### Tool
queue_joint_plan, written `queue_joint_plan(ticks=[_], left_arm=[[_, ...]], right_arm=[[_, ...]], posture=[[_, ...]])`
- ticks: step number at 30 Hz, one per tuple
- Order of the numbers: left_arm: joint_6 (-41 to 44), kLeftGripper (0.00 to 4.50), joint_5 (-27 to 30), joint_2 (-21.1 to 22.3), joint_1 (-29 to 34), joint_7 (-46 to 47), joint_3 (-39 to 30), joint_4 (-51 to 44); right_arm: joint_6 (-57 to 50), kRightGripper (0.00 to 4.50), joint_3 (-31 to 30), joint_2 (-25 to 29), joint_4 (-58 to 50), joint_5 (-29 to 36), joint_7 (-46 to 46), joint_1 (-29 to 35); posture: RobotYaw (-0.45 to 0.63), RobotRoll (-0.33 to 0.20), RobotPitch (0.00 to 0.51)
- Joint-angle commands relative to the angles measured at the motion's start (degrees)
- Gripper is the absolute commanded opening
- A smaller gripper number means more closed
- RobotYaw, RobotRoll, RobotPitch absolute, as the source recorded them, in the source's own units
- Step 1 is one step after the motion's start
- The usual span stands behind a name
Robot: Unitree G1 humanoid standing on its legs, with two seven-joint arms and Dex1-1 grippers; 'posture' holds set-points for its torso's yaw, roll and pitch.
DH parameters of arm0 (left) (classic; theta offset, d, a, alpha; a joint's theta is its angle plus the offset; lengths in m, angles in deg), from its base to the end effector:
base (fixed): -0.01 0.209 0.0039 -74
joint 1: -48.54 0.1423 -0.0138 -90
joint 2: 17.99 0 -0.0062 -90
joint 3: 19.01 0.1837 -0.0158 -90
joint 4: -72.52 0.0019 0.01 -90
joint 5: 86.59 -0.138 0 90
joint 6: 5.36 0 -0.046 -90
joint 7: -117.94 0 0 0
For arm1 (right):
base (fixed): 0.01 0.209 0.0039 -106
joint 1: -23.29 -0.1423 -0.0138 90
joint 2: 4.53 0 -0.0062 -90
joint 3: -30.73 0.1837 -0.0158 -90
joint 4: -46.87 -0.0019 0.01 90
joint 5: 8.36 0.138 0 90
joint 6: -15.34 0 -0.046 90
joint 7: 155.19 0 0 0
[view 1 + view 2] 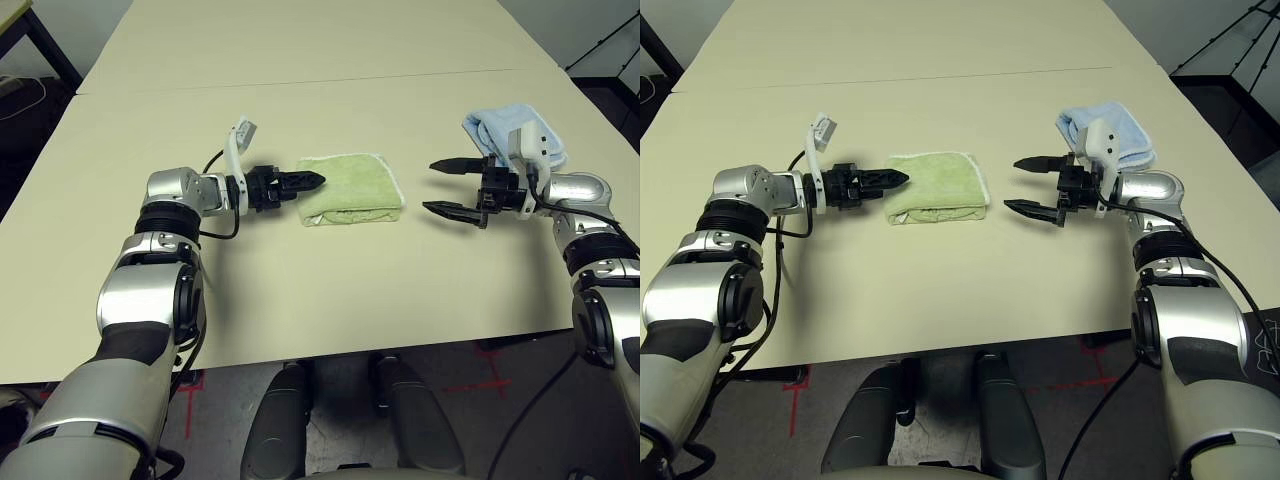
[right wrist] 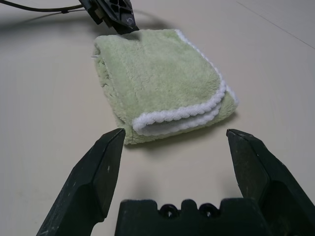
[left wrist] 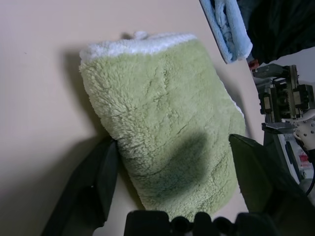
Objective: Fold the towel and set it aside.
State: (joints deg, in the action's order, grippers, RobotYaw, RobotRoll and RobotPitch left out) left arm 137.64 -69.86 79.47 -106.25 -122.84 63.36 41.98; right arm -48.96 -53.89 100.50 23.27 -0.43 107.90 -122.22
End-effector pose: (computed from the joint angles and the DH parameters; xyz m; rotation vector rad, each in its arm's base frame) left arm 0.3554 0.2126 0.1688 -0.5218 0.6268 -0.9064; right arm 0.3393 -0.2725 0.1683 -0.4276 -0.0845 1.1710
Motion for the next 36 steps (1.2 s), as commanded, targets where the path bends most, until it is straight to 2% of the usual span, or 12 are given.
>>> queue_joint_plan(ticks=[1, 9, 18, 30, 36], left_arm=[[1.32, 3.16, 0.34, -0.67, -0.4, -0.76, 0.48, 0.81], [2.57, 0.02, 1.45, -1.39, -1.16, 0.67, -1.44, 1.02], [1.99, 0.02, 2.32, 0.3, -0.28, 1.64, -3.22, 0.7], [-7.94, 0.02, 11.51, 5.45, 1.79, 14.04, -20.0, -4.57], [-14.41, 0.02, 13.77, 8.28, 3.03, 21.54, -25.62, -4.3]], right_arm=[[0.59, 4.5, -0.4, 0.61, -0.54, -0.58, -0.2, 0.59], [0.69, 4.5, -0.41, 0.7, -0.53, -0.82, -0.59, 0.61], [0.77, 4.5, -0.5, 0.44, -0.41, -0.91, -1.07, 0.6], [0.83, 4.5, -0.54, 0.37, -0.7, -0.82, -1.03, 1.27], [0.81, 4.5, -0.62, 0.07, -0.75, -0.82, -1.08, 1.17]], posture=[[0.04, 0.0, 0.198], [0.04, 0.0, 0.196], [0.05, 0.0, 0.196], [0.06, 0.0, 0.197], [0.06, 0.0, 0.196]])
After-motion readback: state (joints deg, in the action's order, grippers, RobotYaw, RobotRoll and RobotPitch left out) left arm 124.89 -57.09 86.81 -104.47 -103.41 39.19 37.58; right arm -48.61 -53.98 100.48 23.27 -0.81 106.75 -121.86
